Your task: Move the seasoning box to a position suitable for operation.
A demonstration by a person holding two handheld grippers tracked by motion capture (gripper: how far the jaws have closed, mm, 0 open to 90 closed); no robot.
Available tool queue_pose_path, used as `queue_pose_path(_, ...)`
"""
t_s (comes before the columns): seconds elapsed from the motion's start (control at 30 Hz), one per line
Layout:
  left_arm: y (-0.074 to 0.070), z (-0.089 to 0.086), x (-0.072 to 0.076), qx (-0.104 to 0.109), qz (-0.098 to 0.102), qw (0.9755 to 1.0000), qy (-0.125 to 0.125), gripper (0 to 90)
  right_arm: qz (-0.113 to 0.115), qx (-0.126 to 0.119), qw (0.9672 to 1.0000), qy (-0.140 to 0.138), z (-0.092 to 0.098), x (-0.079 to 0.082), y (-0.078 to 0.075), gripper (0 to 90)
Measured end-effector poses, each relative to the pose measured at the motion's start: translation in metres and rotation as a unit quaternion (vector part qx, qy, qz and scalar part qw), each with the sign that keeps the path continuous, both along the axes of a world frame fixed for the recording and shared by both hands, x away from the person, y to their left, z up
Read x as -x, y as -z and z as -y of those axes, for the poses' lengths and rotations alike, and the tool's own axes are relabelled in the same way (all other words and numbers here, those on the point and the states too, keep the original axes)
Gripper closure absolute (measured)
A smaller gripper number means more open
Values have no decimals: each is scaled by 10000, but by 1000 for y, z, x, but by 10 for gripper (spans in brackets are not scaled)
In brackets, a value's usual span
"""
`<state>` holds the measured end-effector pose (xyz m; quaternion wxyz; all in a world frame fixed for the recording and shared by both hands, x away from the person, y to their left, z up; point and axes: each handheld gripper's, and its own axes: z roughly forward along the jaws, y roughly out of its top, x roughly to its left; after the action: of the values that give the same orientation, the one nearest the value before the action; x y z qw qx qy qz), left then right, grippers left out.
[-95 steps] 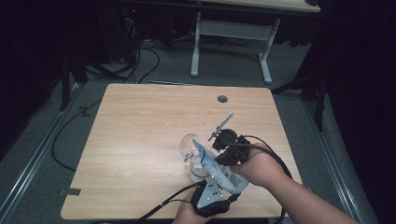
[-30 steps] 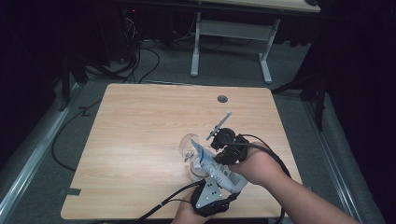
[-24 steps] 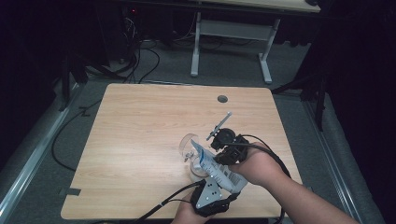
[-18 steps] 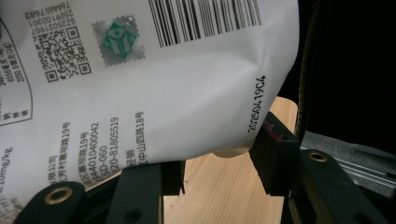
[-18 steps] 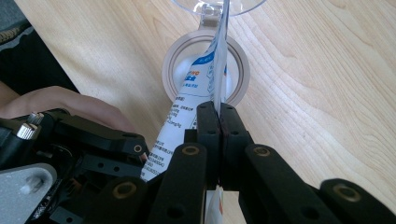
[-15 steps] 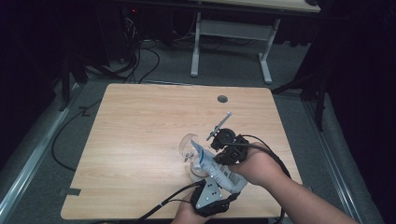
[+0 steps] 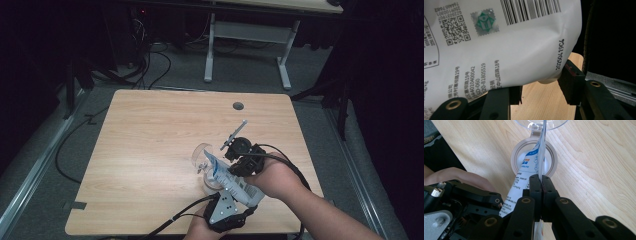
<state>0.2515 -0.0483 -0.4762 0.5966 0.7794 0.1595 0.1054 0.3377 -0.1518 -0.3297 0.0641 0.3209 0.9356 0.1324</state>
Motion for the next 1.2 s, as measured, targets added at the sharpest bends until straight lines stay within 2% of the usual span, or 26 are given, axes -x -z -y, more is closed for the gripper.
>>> queue_pose_path(0.8,-1,0,2,7,63,10000,9,539,20,3,10000,26,-1,0,-4,897)
queue_pose_path(1.2,-1,0,2,14,60,10000,8,552,30,-38,10000,6,-1,-1,-2,896)
